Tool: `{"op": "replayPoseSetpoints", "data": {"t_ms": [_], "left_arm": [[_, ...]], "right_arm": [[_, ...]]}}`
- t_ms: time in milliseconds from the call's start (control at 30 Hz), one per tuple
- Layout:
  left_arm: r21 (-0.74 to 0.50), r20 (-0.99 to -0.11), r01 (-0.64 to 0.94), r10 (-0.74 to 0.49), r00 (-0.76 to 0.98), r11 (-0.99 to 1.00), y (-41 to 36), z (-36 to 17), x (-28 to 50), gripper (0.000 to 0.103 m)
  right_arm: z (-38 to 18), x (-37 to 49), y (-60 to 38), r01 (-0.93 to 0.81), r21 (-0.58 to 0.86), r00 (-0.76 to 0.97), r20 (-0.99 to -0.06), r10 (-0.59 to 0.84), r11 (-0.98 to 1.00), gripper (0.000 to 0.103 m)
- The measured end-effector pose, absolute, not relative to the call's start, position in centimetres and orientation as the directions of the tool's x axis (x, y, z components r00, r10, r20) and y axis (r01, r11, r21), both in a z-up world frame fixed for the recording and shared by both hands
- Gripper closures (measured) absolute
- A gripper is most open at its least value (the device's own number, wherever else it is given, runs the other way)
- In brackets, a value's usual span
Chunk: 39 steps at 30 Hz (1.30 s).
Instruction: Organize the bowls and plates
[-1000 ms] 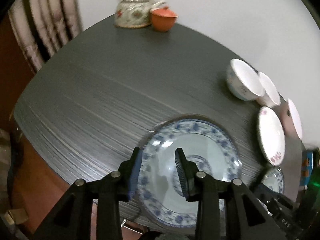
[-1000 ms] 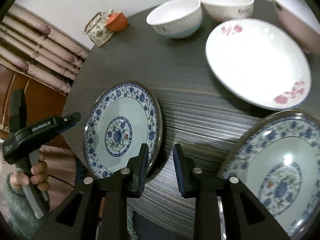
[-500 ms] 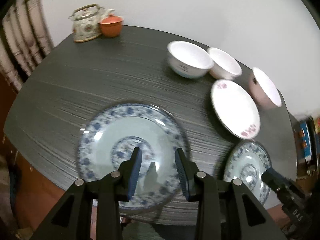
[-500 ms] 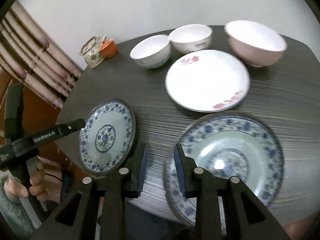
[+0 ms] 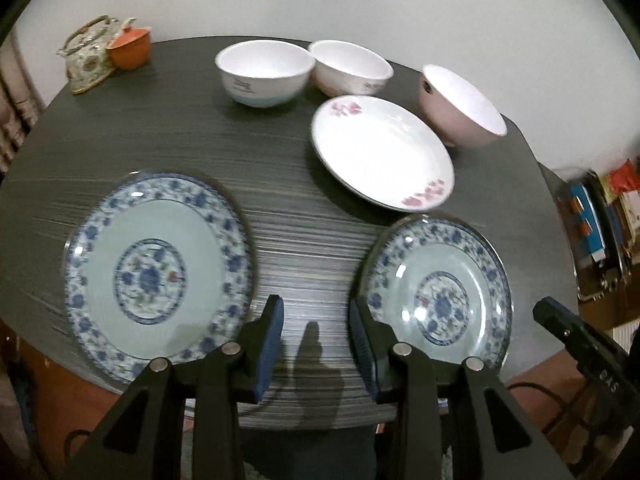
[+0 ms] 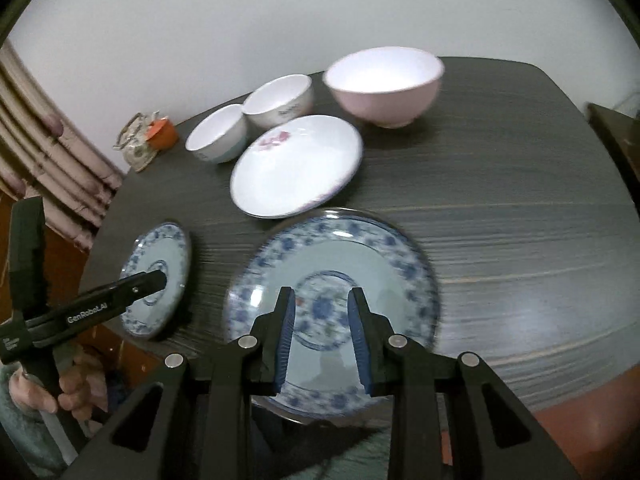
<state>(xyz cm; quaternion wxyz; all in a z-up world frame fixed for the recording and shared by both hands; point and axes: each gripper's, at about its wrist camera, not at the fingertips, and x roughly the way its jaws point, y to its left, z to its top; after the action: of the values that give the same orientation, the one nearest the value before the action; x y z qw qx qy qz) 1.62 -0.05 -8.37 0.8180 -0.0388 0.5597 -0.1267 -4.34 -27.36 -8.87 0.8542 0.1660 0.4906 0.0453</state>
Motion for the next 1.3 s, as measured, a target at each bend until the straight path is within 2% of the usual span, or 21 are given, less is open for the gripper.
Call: {"op": "replayPoseSetpoints", "data": {"t_ms": [267,767,1300], "left_arm": [[-0.298,-0.903,0.171,-0.336,0.268,0.939,-1.0,-10.1,1.4,0.068],[-0.419,-0.892,0.102,-0.430,0.142,0.902,-0.9,-13.2,2.4,0.068],[-0.434,-0.895,0.073,-0.439,0.080,0.898,-1.9,-15.3,3.6,0.068]], "right_arm": [[-10.7,-5.8,-31.1,0.122,0.303,0.483,-0.850,0.210,0.945,0.076],[-15.8,-4.5,-34.7,0.143,0.472,0.376,-0.839,0.394,0.870,0.076],[-18.0,-2.5,-35.5,0.149,0.575,0.351,-0.792,0.500,0.805,0.076]]}}
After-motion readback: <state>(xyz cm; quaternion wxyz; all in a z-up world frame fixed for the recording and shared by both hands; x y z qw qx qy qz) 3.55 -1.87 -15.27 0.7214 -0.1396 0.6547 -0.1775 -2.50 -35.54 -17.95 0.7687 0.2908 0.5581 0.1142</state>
